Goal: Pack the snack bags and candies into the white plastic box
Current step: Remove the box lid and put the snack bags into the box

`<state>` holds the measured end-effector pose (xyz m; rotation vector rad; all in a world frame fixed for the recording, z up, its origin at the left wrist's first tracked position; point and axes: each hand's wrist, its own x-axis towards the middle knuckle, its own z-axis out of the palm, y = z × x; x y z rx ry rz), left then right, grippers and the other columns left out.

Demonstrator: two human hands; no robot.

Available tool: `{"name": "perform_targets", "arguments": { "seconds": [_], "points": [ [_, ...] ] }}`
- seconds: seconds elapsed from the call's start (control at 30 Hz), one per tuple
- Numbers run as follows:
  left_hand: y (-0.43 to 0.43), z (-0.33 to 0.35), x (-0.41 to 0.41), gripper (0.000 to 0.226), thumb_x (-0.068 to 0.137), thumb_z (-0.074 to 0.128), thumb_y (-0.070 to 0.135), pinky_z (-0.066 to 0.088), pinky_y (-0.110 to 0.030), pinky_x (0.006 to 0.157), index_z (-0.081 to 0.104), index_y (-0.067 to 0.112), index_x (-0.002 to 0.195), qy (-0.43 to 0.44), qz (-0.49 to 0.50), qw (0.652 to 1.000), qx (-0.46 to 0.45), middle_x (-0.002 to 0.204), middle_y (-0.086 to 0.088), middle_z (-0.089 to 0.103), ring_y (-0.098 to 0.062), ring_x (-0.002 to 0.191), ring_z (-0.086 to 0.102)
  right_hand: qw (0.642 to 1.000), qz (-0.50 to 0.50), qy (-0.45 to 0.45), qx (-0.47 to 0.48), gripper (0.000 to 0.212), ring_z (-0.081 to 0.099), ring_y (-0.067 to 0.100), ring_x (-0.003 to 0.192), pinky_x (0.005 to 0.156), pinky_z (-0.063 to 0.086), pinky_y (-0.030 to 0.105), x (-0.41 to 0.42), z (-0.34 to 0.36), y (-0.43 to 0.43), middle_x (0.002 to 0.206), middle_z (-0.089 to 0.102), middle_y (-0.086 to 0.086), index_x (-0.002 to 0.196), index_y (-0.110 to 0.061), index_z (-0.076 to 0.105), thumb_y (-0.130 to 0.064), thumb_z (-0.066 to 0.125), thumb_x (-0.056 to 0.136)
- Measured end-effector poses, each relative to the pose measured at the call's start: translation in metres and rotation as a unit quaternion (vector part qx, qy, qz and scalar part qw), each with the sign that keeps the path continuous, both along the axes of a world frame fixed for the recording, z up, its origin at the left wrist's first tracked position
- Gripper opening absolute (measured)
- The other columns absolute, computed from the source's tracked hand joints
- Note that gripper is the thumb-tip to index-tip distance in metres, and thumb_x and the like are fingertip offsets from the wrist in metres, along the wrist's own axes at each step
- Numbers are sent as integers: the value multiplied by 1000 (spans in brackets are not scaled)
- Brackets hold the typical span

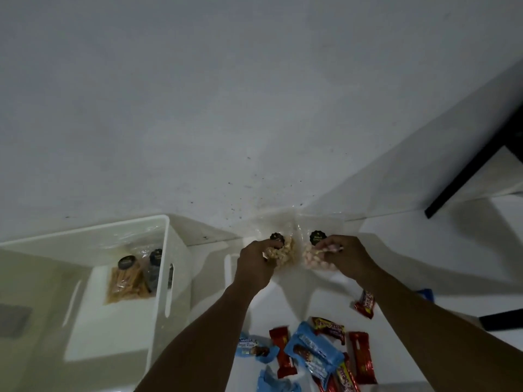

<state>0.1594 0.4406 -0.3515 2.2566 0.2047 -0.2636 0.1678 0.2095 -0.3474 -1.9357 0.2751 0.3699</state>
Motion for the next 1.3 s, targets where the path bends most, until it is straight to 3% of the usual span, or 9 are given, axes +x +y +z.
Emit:
{"name": "perform_targets", "arguments": {
  "seconds": [0.07,0.23,0.33,0.53,0.7,0.83,1.0,1.13,1.3],
  "points": [
    [8,18,-13,55,76,72,0,60,-37,74,71,52,93,-15,-17,1000,-10,109,5,67,-17,74,73,1000,6,-13,-12,32,67,23,91,77,60,41,-11,18,4,95,74,2,73,-30,75,2,77,75],
    [57,87,-35,47,74,71,-1,58,-32,81,75,36,102,-81,-28,996,12,106,0,69,-18,91,68,997,11,-62,35,20,62,16,73,48,47,11,-22,98,43,86,67,10,87,-1,74,16,67,79],
    [107,131,-47,47,73,73,2,52,-17,79,75,39,102,-117,-6,993,20,106,3,70,-13,94,67,992,41,-114,29,27,65,15,74,54,49,16,-24,144,86,85,71,6,83,-12,77,12,66,77],
    [231,185,-94,46,73,74,2,54,-28,74,76,41,97,-118,65,991,18,94,12,64,-25,89,70,980,97,-173,33,27,64,12,71,60,49,24,-45,198,214,81,73,-5,77,-26,76,0,73,75],
    [326,164,-141,44,73,78,0,53,-22,73,76,41,90,-82,90,992,40,103,9,69,-21,94,70,975,145,-167,-3,29,63,8,79,71,53,26,-74,181,321,81,71,-14,75,-30,74,-2,68,78],
    [367,132,-153,49,75,76,-2,52,-14,68,71,46,84,-43,71,996,42,103,9,69,-11,91,66,976,169,-113,-72,26,62,11,85,68,45,19,-87,144,373,88,70,-8,87,-18,76,0,57,85],
    [382,89,-134,44,74,73,-1,55,-24,77,78,35,98,1,10,999,50,107,4,71,-16,93,69,977,156,-31,-144,26,61,12,89,62,40,11,-83,97,391,101,71,-6,87,-20,76,-3,56,85],
    [381,61,-111,41,80,66,-1,57,-28,80,76,30,105,32,-33,998,42,107,1,71,-21,94,70,973,148,41,-172,20,60,14,83,67,45,22,-72,69,390,92,64,-7,83,-22,71,-4,62,83],
    [374,36,-100,39,84,60,1,49,-17,72,76,25,111,84,-73,993,48,118,-1,69,-19,101,65,955,190,50,-222,16,57,16,85,74,48,27,-67,54,394,83,61,-3,79,-13,69,0,60,82]
  ]
}}
